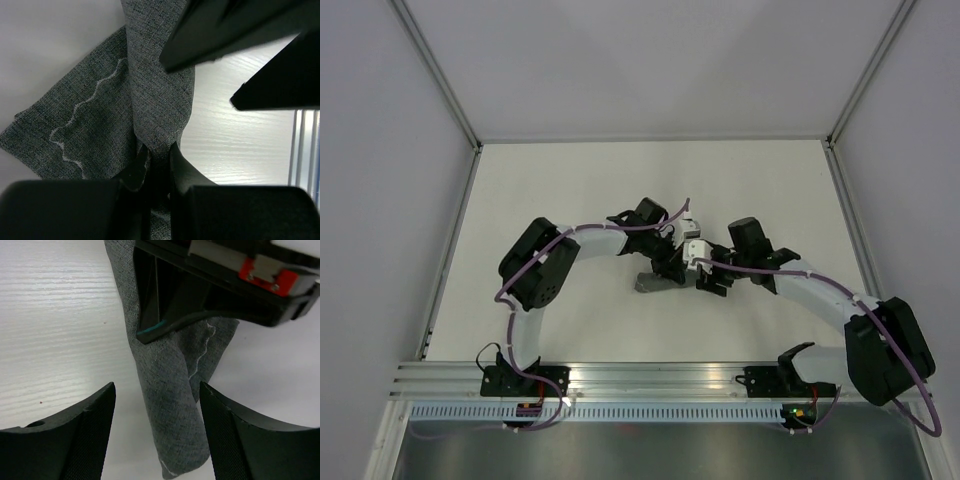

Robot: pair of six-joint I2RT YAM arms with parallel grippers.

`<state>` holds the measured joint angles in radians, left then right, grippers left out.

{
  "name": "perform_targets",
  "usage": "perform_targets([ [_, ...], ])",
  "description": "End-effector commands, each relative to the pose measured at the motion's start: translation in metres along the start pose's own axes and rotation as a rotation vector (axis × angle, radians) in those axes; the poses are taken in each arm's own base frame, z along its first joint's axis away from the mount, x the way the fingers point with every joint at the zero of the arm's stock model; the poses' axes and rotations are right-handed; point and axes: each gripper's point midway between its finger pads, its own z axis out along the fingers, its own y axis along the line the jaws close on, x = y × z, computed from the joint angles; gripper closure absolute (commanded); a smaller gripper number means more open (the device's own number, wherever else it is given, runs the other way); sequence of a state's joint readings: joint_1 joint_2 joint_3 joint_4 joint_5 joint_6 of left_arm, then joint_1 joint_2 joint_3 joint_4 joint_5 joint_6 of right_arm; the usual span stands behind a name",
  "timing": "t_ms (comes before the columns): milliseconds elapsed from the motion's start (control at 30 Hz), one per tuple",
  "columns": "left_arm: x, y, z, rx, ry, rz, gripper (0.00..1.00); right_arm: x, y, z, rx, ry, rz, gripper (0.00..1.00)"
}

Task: Fold the napkin, place the utensils inside, and roll it up
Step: Roll the napkin with the utensil

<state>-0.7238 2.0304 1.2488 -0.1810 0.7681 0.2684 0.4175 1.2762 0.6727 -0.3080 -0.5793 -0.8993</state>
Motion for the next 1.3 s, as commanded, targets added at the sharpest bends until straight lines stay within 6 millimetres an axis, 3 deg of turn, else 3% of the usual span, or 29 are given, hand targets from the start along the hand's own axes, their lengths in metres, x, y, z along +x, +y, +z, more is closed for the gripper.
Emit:
perform_targets([
  [0, 0.079, -0.023, 0.01, 0.098, 0.212, -0.254, 0.98, -0.006, -0.022, 0.012, 0.105, 0.027, -0.136, 0.27],
  [267, 0.082, -0.021, 0.01, 0.124, 0.223, -0.293, 0.98, 0.007, -0.003, 0.039, 0.061, 0.097, -0.188, 0.27],
  [467, 0.078, -0.015, 0.009, 0.107, 0.219, -0.29, 0.97, 0.024, 0.008, 0.048, 0.012, 0.15, -0.177, 0.36],
  [533, 0.076, -0.012, 0.009, 0.1, 0.216, -0.293, 0.96, 0.026, 0.008, 0.049, 0.002, 0.16, -0.168, 0.47],
  [567, 0.076, -0.009, 0.009, 0.085, 0.22, -0.295, 0.96, 0.028, 0.009, 0.049, -0.008, 0.173, -0.153, 0.62],
  [667, 0.074, -0.006, 0.009, 0.067, 0.221, -0.302, 0.92, 0.034, 0.012, 0.051, -0.029, 0.198, -0.134, 0.8],
  [800, 0.065, 0.006, 0.005, -0.009, 0.205, -0.312, 0.82, 0.036, 0.014, 0.053, -0.065, 0.214, -0.109, 0.92],
  [1000, 0.015, 0.02, -0.019, -0.112, -0.019, -0.279, 0.57, 0.043, 0.019, 0.057, -0.152, 0.239, -0.064, 0.98],
  [1100, -0.003, 0.025, -0.034, -0.163, -0.12, -0.281, 0.53, 0.046, 0.018, 0.056, -0.203, 0.244, -0.021, 0.99],
  [1133, 0.002, 0.026, -0.037, -0.181, -0.124, -0.296, 0.52, 0.05, 0.02, 0.057, -0.225, 0.252, -0.009, 1.0],
  [1200, -0.02, 0.035, -0.049, -0.245, -0.22, -0.264, 0.51, 0.051, 0.018, 0.055, -0.252, 0.258, 0.01, 1.0],
  [1267, -0.026, 0.041, -0.063, -0.313, -0.274, -0.28, 0.47, 0.052, 0.018, 0.055, -0.283, 0.258, 0.037, 0.99],
])
